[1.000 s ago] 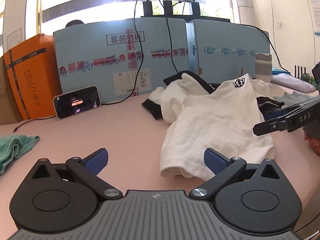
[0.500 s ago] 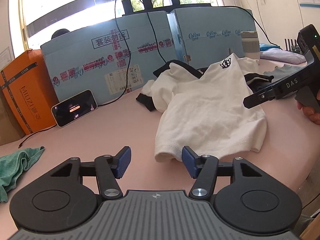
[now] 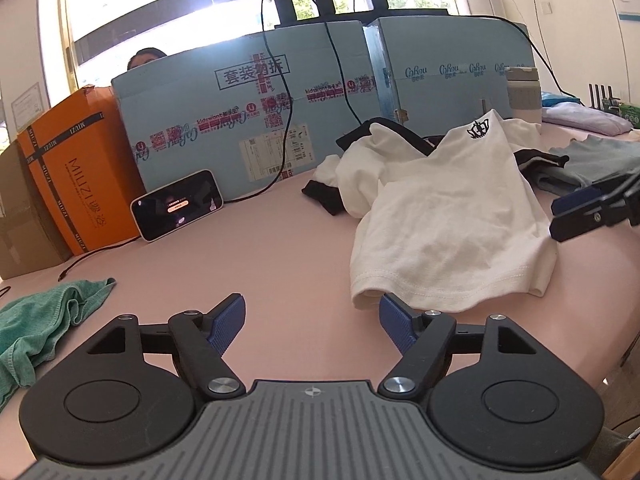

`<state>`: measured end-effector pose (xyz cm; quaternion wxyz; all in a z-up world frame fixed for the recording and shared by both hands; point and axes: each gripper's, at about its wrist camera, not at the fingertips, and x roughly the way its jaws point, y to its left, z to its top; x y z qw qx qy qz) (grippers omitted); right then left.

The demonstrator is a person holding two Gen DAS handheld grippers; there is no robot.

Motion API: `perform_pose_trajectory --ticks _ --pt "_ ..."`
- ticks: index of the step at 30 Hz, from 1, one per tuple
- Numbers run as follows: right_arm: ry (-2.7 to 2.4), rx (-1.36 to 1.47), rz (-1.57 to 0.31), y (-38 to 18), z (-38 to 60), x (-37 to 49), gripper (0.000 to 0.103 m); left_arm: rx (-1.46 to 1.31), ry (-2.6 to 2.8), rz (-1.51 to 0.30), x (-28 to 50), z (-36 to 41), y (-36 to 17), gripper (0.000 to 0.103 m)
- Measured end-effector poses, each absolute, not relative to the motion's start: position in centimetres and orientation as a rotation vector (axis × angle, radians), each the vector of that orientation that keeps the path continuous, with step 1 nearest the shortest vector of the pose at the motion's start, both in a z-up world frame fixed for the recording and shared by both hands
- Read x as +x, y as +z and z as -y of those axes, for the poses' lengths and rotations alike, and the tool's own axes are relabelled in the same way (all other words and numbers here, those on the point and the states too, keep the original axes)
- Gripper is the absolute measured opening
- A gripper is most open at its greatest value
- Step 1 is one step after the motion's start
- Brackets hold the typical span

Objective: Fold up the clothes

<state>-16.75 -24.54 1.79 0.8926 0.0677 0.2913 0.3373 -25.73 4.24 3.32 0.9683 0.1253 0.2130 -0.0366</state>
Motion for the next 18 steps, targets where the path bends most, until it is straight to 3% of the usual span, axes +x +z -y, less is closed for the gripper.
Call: perform_pose_trajectory --ticks 4,10,11,12,15,18 --pt "0.695 0.044 -0.574 1.8 23.3 -18.9 0.100 0.256 -0.118 -0.428 -25.2 -3.4 3.2 0.079" --pt "0.712 -0.021 -0.576 1.9 20.5 -18.6 0.091 0.256 -0.138 -0.423 -25.5 -2.4 2.9 0.082" --pt "0.692 -0.041 -0.569 1.9 20.0 -18.4 0.078 0.250 -0.136 -0.423 -25.6 -2.5 2.8 0.083" --pt "0.671 -0.056 -0.559 2.0 19.7 -18.3 0.059 0.245 -0.133 -0.426 -25.8 -2.6 2.7 0.087" --pt "0.645 -0.031 -0.548 2.3 20.0 -17.7 0.019 0.241 -0.133 -0.450 -25.9 -2.9 2.4 0.090" --pt "0.645 0.006 -0.529 2.9 21.0 -17.8 0.010 0.256 -0.130 -0.461 -25.9 -3.0 2.3 0.090"
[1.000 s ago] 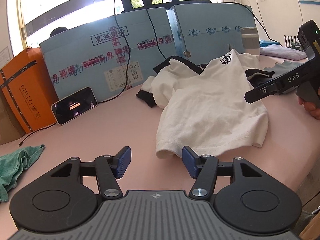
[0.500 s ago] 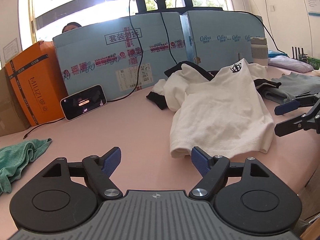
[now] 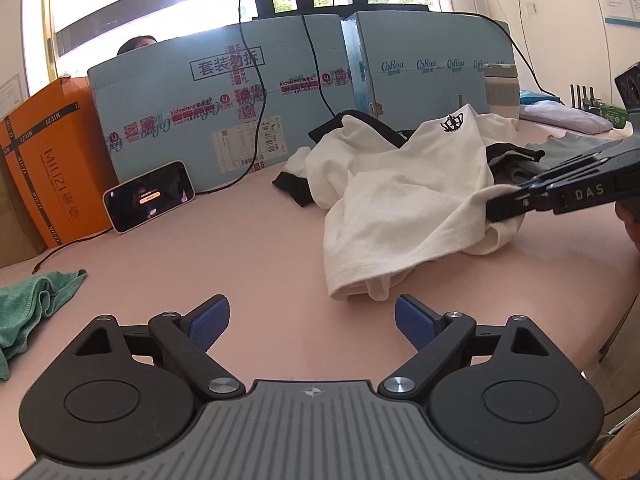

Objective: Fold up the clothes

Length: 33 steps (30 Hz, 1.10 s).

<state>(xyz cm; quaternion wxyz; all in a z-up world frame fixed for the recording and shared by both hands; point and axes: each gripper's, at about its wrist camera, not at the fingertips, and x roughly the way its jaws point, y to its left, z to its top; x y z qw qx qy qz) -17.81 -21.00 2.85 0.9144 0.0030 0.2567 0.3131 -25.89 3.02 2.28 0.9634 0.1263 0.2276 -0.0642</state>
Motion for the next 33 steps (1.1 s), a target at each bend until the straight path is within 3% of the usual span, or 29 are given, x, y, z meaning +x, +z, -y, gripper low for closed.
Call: perform_pose_trajectory --ticks 13,23,33 --pt "0.446 -0.004 -0.221 10.9 27.5 -21.2 0.008 0.271 -0.320 -0.424 -25.1 1.1 2.5 0.096" --pt "0.345 0.015 -0.134 12.4 29.7 -21.1 0.007 0.415 -0.425 -0.402 -24.3 6.1 2.0 0.100" --pt "0.277 0.028 -0.226 10.0 32.1 -20.5 0.011 0.075 -0.494 -0.527 -22.0 2.8 2.5 0.101"
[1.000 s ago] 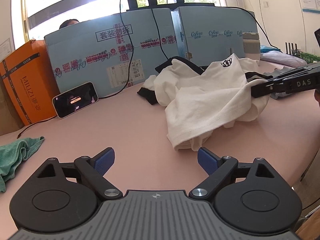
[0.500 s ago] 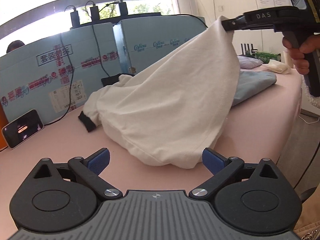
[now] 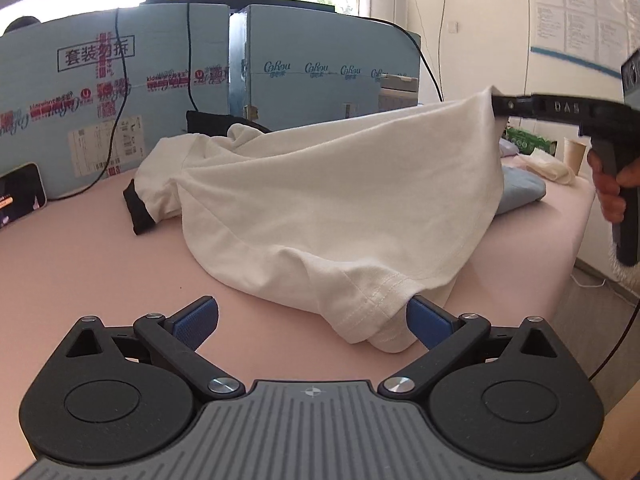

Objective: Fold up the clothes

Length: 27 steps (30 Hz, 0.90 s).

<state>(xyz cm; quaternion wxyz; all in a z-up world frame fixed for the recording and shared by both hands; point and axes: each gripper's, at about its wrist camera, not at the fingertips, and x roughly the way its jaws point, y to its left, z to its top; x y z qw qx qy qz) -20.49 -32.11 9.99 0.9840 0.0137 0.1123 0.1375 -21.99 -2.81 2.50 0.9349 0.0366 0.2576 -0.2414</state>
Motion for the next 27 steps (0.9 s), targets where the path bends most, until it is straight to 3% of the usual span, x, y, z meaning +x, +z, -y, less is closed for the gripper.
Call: perform_pose_trajectory --ticks 4,7,8,11,22,23,25,27 --pt "0.231 0.053 -0.289 8.4 33.0 -20.2 0.019 0.047 -0.498 -0.528 -21.9 2.7 2.6 0.101" --pt "0.188 0.067 -0.308 7.7 33.7 -20.3 0.039 0.063 -0.499 -0.517 -22.0 3.1 2.8 0.101" --pt "0.176 0.072 -0.311 7.6 34.0 -20.4 0.050 0.070 -0.501 -0.517 -22.0 3.3 2.8 0.101" --pt "0.158 0.091 -0.313 7.2 34.5 -20.7 0.064 0.094 -0.508 -0.521 -21.9 3.8 2.8 0.101" --pt "0.178 0.129 -0.346 6.1 34.3 -20.8 0.066 0.052 -0.541 -0.483 -21.7 5.0 3.0 0.098" --pt "0.180 0.132 -0.349 6.0 34.3 -20.8 0.066 0.048 -0.539 -0.484 -21.6 5.1 3.0 0.095" --pt "0.189 0.135 -0.359 5.8 34.2 -20.8 0.066 0.052 -0.527 -0.502 -21.4 5.5 2.7 0.076" --pt "0.199 0.135 -0.369 5.6 34.1 -20.7 0.066 0.057 -0.517 -0.529 -21.0 5.7 2.3 0.037"
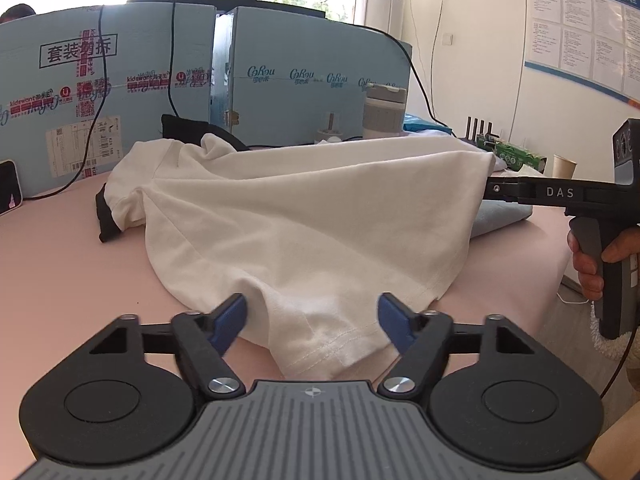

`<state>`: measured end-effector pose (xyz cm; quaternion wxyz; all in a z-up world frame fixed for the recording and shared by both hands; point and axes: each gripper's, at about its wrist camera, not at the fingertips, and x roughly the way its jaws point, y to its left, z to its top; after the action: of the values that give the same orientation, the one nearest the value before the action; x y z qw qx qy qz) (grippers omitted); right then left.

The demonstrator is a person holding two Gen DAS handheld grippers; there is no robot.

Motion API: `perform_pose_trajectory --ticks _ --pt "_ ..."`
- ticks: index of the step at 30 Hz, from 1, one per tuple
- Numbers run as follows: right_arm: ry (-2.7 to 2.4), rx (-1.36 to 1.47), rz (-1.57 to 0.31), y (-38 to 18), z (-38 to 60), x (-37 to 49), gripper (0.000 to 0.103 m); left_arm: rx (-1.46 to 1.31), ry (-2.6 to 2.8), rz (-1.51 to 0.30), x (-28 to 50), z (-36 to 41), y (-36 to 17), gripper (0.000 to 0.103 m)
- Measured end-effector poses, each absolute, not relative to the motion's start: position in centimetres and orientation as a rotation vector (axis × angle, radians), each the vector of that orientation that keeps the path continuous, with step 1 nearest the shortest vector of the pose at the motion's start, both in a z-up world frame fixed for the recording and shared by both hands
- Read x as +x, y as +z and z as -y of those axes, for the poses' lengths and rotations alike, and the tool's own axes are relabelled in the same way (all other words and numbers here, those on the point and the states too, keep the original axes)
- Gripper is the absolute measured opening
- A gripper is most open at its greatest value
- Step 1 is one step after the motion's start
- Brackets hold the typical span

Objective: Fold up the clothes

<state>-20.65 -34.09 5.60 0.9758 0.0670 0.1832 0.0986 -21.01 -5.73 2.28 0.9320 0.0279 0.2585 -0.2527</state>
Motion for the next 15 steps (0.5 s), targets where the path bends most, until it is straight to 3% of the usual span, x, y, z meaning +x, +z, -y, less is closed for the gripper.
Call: perform_pose_trajectory --ticks 3,5,15 --pt "0.205 0.139 -0.378 5.4 34.0 -20.7 0.066 0.039 -0.503 -0.535 -20.8 5.5 1.8 0.016" --pt "0.206 0.140 -0.380 5.3 34.0 -20.8 0.066 0.009 -0.496 -0.518 -21.0 4.9 2.0 0.011" --pt "0.225 0.151 -0.402 4.7 33.6 -20.4 0.067 0.001 -0.298 -0.406 -23.7 -1.4 5.5 0.004"
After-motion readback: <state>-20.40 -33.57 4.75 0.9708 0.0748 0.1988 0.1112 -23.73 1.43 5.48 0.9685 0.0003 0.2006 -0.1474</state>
